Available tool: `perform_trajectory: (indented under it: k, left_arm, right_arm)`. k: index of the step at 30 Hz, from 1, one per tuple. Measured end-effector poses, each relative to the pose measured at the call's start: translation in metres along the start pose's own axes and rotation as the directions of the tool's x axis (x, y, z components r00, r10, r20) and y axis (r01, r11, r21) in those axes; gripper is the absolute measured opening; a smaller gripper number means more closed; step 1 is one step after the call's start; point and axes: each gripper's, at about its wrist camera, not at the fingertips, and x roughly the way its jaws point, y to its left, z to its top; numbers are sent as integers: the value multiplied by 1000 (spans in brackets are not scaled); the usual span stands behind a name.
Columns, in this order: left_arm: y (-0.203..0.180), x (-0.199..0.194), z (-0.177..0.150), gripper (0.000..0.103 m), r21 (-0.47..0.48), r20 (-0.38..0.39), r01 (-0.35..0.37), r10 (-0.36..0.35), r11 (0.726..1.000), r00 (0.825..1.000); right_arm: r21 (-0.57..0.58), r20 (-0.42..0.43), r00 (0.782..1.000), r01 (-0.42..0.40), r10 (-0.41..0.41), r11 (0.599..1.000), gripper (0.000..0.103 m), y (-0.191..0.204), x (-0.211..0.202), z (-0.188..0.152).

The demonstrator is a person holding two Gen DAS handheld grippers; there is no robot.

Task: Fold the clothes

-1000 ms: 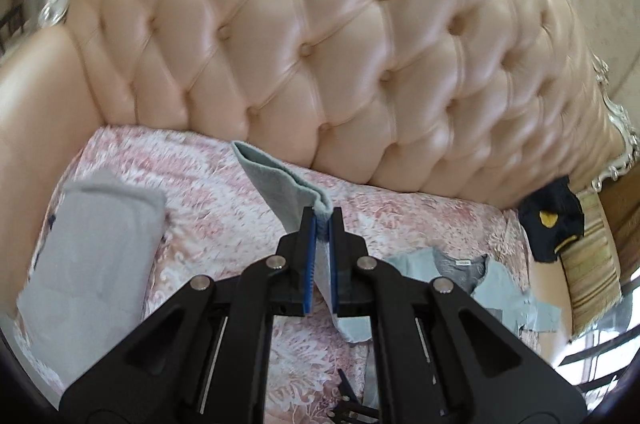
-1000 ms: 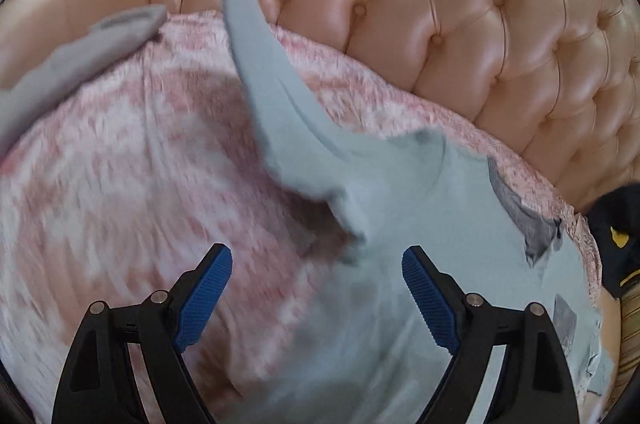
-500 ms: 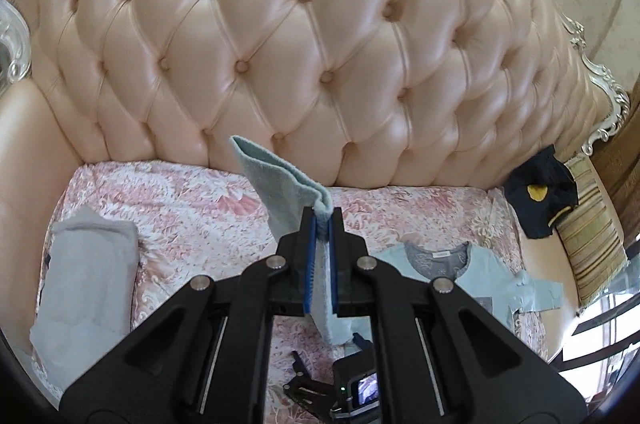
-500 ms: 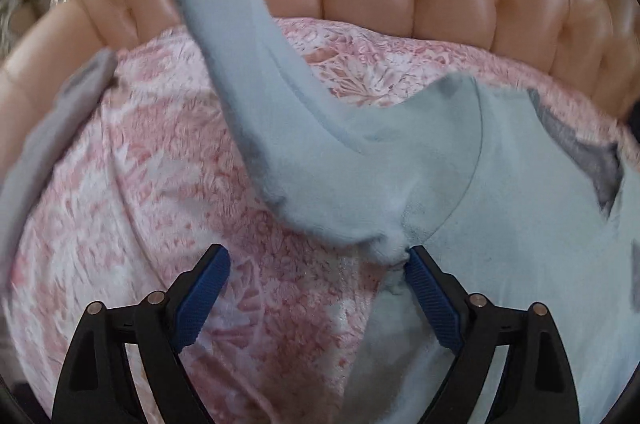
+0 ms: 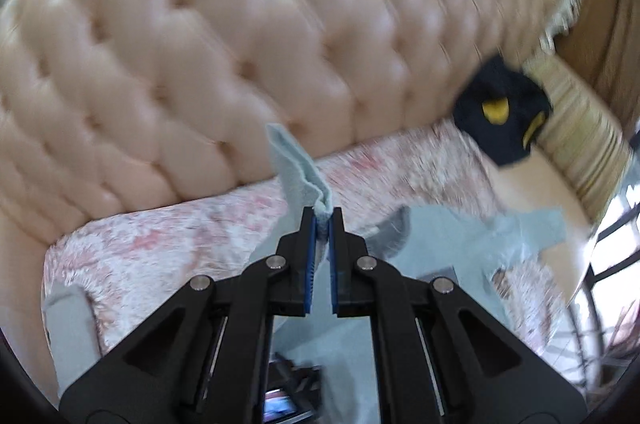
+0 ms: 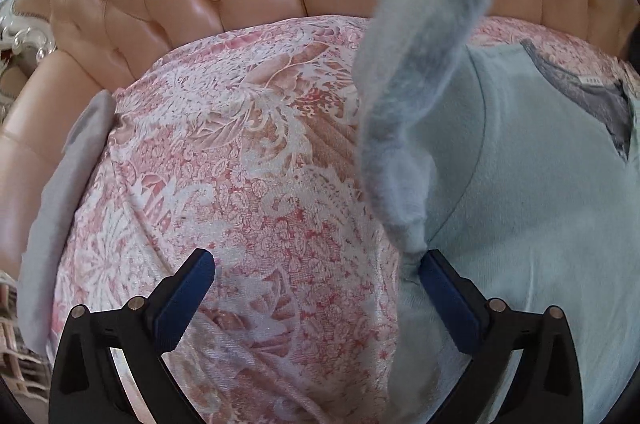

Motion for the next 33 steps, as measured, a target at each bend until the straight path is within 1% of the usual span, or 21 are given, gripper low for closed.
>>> perform_trajectory:
  k: [3, 6, 12, 16, 22, 27, 28, 30, 33]
  left_arm:
    - [-59, 41, -24, 7, 85, -52, -14, 19, 996, 998]
    - [-112, 79, -54, 7, 161, -105, -28, 45, 987, 993]
    - [-178, 118, -98, 7, 294, -132, -93, 136, 951, 982]
    - [-193, 123, -105, 7, 335, -104, -134, 178, 932, 978]
    - [-212, 129, -125, 7, 427, -62, -173, 219, 888, 974]
    - [-223, 117, -132, 7, 482, 12, -209, 232, 851, 973]
    - [-223, 114, -132, 7, 485, 24, -214, 232, 848, 972]
    - [-222, 109, -130, 7, 478, 36, -215, 226, 852, 974]
    - [-222, 120, -133, 7, 493, -3, -188, 218, 849, 976]
  right_arm:
    - [9, -1, 1000, 3, -3, 1000, 103, 1, 1, 2]
    - [7, -7, 1000, 11, -11, 1000, 103, 2, 5, 3]
    - [11, 8, 1000, 18, -18, 1000, 103, 2, 3, -1]
    - [-4, 13, 1000, 29, -28, 1000, 103, 5, 5, -2]
    - [31, 10, 1000, 13, -13, 999, 103, 2, 4, 0]
    - [39, 11, 1000, 6, -6, 999, 103, 1, 5, 1]
    - [39, 11, 1000, 7, -7, 999, 103, 2, 5, 1]
    - [33, 11, 1000, 10, -10, 999, 103, 3, 5, 0]
    - [30, 12, 1000, 9, -9, 1000, 103, 3, 6, 0]
